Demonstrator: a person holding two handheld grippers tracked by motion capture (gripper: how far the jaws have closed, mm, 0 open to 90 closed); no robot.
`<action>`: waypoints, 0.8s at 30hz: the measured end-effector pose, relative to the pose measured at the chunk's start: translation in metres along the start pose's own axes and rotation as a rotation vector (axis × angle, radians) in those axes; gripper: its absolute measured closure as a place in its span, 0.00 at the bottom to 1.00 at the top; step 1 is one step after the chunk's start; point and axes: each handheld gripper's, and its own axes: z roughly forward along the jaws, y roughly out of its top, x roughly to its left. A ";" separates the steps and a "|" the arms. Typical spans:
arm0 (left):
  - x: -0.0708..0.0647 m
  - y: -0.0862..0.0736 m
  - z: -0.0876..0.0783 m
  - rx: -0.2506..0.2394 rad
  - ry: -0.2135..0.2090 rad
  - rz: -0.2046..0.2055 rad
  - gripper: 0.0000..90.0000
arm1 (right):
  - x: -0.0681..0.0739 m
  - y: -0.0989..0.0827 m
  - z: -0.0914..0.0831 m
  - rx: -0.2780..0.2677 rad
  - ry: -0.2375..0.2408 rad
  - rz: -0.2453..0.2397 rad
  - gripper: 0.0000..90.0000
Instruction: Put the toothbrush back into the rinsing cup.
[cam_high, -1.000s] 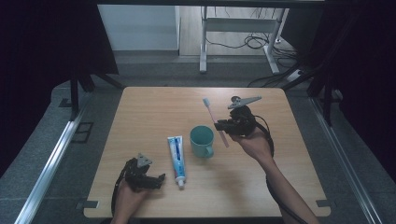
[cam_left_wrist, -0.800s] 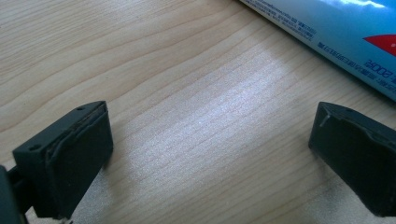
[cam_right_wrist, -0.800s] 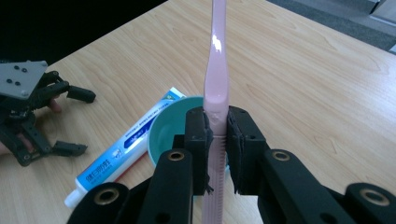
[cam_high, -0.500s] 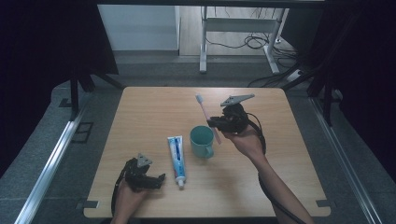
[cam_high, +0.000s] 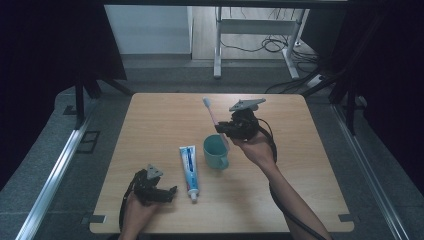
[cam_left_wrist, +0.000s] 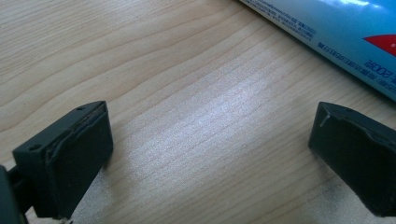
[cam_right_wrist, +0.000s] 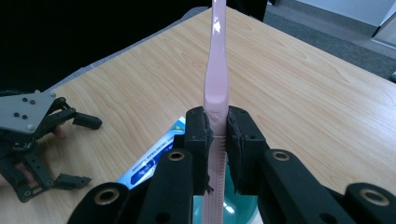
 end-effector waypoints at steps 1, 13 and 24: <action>0.000 0.000 0.000 0.000 0.000 0.000 0.00 | 0.000 0.000 0.001 -0.003 0.001 -0.001 0.88; 0.000 0.000 0.000 0.000 -0.001 0.001 0.00 | 0.000 -0.003 0.017 -0.009 0.002 0.000 0.88; 0.000 0.000 0.000 0.003 -0.001 0.002 0.00 | 0.000 -0.012 0.028 -0.004 -0.004 -0.015 0.88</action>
